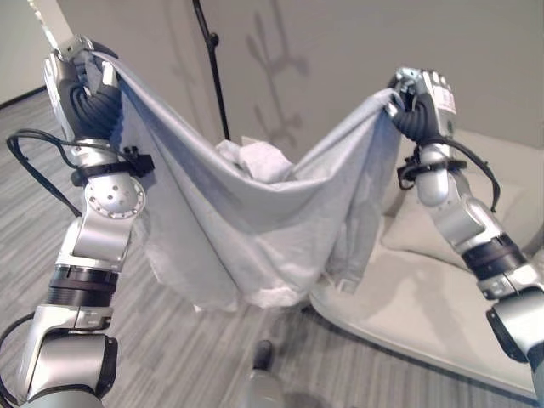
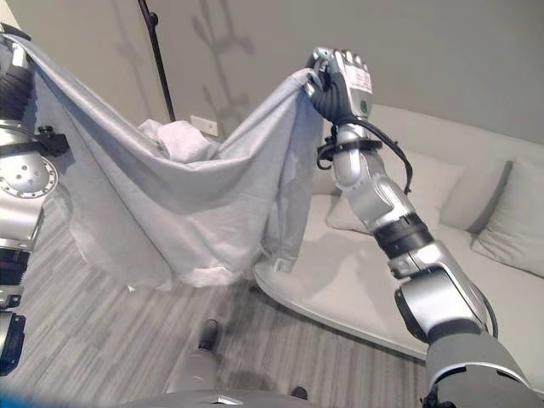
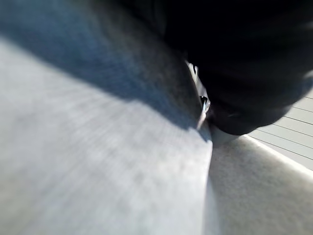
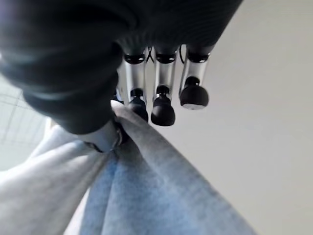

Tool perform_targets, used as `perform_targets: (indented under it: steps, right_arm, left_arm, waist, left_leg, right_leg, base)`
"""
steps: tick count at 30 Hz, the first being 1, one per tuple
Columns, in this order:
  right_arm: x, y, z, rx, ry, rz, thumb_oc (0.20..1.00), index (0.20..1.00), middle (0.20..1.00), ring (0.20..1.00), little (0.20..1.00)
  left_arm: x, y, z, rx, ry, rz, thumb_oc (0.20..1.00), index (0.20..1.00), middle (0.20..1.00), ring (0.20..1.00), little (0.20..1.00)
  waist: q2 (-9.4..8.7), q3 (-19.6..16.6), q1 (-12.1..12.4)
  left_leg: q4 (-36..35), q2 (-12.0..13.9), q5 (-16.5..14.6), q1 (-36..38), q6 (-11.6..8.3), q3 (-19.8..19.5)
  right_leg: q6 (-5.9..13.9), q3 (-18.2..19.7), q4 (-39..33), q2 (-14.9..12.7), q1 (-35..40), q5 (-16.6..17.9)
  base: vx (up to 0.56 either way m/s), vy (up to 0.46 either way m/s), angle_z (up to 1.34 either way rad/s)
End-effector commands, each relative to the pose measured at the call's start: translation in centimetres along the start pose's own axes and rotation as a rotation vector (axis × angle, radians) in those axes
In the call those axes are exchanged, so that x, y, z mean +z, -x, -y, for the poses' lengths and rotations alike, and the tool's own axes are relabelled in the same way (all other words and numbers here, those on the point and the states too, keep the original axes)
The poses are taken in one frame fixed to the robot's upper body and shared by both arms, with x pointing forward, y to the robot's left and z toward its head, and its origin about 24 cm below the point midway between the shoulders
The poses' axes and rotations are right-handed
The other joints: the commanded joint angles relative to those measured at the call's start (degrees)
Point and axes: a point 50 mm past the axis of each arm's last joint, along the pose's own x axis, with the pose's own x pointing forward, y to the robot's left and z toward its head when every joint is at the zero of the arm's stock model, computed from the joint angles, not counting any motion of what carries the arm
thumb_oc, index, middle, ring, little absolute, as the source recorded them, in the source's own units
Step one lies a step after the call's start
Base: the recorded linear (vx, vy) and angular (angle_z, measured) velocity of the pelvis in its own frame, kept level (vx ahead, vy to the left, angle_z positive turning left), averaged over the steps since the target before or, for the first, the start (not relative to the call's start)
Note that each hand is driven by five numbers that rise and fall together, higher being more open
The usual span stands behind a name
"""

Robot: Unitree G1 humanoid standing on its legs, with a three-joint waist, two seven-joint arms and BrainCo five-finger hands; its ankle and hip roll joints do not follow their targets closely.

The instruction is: Hang the clothes on the sofa on the clothes rack.

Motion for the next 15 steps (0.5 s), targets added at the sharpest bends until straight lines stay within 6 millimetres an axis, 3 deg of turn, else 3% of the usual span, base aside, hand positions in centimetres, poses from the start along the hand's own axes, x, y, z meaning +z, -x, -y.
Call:
perform_targets:
  steps: [1, 2, 4, 5, 6, 8, 10, 11, 12, 13, 14, 15]
  right_arm:
    - [0.5, -1.3, 0.9, -0.051, -0.009, 0.041, 0.200, 0.200, 0.200, 0.200, 0.200]
    - [-0.2, -0.7, 1.0, -0.044, 0.022, 0.022, 0.200, 0.200, 0.200, 0.200, 0.200]
    - [-0.6, -0.2, 0.8, -0.038, 0.019, -0.001, 0.200, 0.200, 0.200, 0.200, 0.200]
    - [-0.7, 0.3, 0.7, -0.046, 0.012, -0.018, 0.200, 0.200, 0.200, 0.200, 0.200]
    - [-0.7, 0.3, 0.7, -0.047, 0.012, -0.018, 0.200, 0.200, 0.200, 0.200, 0.200]
    - [-0.4, 0.3, 0.7, -0.062, 0.009, -0.014, 0.200, 0.200, 0.200, 0.200, 0.200]
    - [-0.1, 0.2, 0.6, -0.072, 0.004, -0.009, 0.200, 0.200, 0.200, 0.200, 0.200]
    - [-0.2, 0.4, 0.6, -0.073, -0.001, -0.021, 0.200, 0.200, 0.200, 0.200, 0.200]
    - [-0.5, 0.5, 0.8, -0.079, 0.006, -0.033, 0.200, 0.200, 0.200, 0.200, 0.200]
    - [-0.8, 0.5, 1.3, -0.092, 0.011, -0.040, 0.200, 0.200, 0.200, 0.200, 0.200]
    - [-0.8, 0.5, 1.3, -0.093, 0.012, -0.041, 0.200, 0.200, 0.200, 0.200, 0.200]
    - [-1.0, 0.4, 1.6, -0.095, 0.024, -0.041, 0.200, 0.200, 0.200, 0.200, 0.200]
  left_arm:
    - [0.0, -0.6, -2.2, 0.042, -0.087, 0.063, 0.200, 0.200, 0.200, 0.200, 0.200]
    - [0.0, -0.3, -1.7, 0.022, -0.074, 0.061, 0.200, 0.200, 0.200, 0.200, 0.200]
    - [-0.1, -0.2, -1.7, 0.015, -0.076, 0.058, 0.200, 0.200, 0.200, 0.200, 0.200]
    - [0.2, -0.3, -1.7, 0.004, -0.084, 0.074, 0.200, 0.200, 0.200, 0.200, 0.200]
    - [0.3, -0.3, -1.7, 0.004, -0.084, 0.075, 0.200, 0.200, 0.200, 0.200, 0.200]
    - [0.9, -0.6, -1.8, -0.001, -0.108, 0.119, 0.200, 0.200, 0.200, 0.200, 0.200]
    - [1.2, -0.7, -2.2, 0.004, -0.134, 0.146, 0.200, 0.200, 0.200, 0.200, 0.200]
    - [1.3, -0.7, -2.2, 0.003, -0.141, 0.151, 0.200, 0.200, 0.200, 0.200, 0.200]
    - [1.4, -0.7, -2.2, 0.002, -0.144, 0.157, 0.200, 0.200, 0.200, 0.200, 0.200]
    - [1.8, -0.8, -1.8, -0.007, -0.125, 0.164, 0.200, 0.200, 0.200, 0.200, 0.200]
    - [1.8, -0.9, -1.7, -0.007, -0.124, 0.165, 0.200, 0.200, 0.200, 0.200, 0.200]
    - [1.9, -0.9, -1.4, -0.015, -0.121, 0.167, 0.200, 0.200, 0.200, 0.200, 0.200]
  waist:
    - [-2.18, -7.5, 2.4]
    - [-2.07, -9.1, 1.8]
    - [-2.45, -9.4, 1.7]
    - [-3.30, -9.3, 1.3]
    - [-3.42, -9.2, 1.4]
    - [-3.81, -8.8, 1.5]
    - [-3.56, -8.4, 1.7]
    - [-3.50, -8.3, 1.5]
    - [-3.68, -8.2, 1.1]
    - [-4.26, -7.7, 0.5]
    - [-4.27, -7.8, 0.5]
    - [-4.62, -7.8, 0.0]
  left_leg:
    - [-7.7, -0.9, 5.8, -1.8, -0.48, -2.4]
    - [-7.7, -0.4, 6.5, 2.5, -1.27, -3.7]
    - [-7.5, -1.2, 6.3, 4.4, -1.17, -3.3]
    - [-6.7, -3.4, 4.3, 7.3, -0.24, -2.3]
    - [-6.6, -3.6, 4.6, 7.2, -0.06, -2.2]
    - [-5.9, -6.1, 2.4, 9.8, 1.62, -0.6]
    - [-5.0, -7.6, 1.2, 11.2, 2.60, 0.2]
    - [-4.7, -8.2, 0.8, 11.6, 3.18, -0.1]
    - [-4.8, -8.7, 0.2, 12.2, 3.68, -0.4]
    - [-4.8, -9.8, 0.7, 12.0, 4.59, -1.0]
    - [-4.9, -9.7, 0.6, 12.0, 4.56, -1.0]
    - [-5.2, -10.1, 0.9, 12.1, 4.95, -0.6]
  right_leg:
    - [3.45, 2.6, 0.8, -1.4, -2.3, -5.8]
    - [4.73, 2.5, 1.7, -3.4, -1.2, -5.3]
    - [5.17, 2.5, 2.3, -4.8, -0.8, -4.3]
    - [6.47, 2.9, 4.7, -7.9, -1.4, -2.1]
    - [6.58, 3.1, 4.7, -8.1, -1.5, -1.8]
    - [7.69, 3.0, 6.3, -11.1, -3.4, 2.6]
    - [7.49, 2.4, 7.0, -12.7, -4.9, 4.9]
    - [6.83, 2.8, 7.1, -12.1, -5.4, 4.3]
    - [5.79, 4.0, 7.7, -10.2, -5.7, 2.9]
    - [4.63, 5.5, 7.3, -6.1, -6.7, 0.8]
    - [4.57, 5.5, 7.3, -6.0, -6.7, 0.7]
    - [3.83, 5.4, 6.6, -3.6, -7.1, -0.6]
  base:
    - [0.18, 0.886, 0.09]
    - [0.15, 0.688, 0.05]
    - [0.11, 0.672, 0.21]
    - [0.06, 0.663, 0.28]
    - [0.02, 0.651, 0.30]
    - [-0.05, 0.504, 0.05]
    - [-0.06, 0.487, -0.17]
    - [0.00, 0.397, -0.22]
    - [0.00, 0.419, -0.35]
    - [0.01, 0.287, -0.21]
    - [-0.02, 0.231, 0.06]
    - [0.02, 0.086, 0.32]
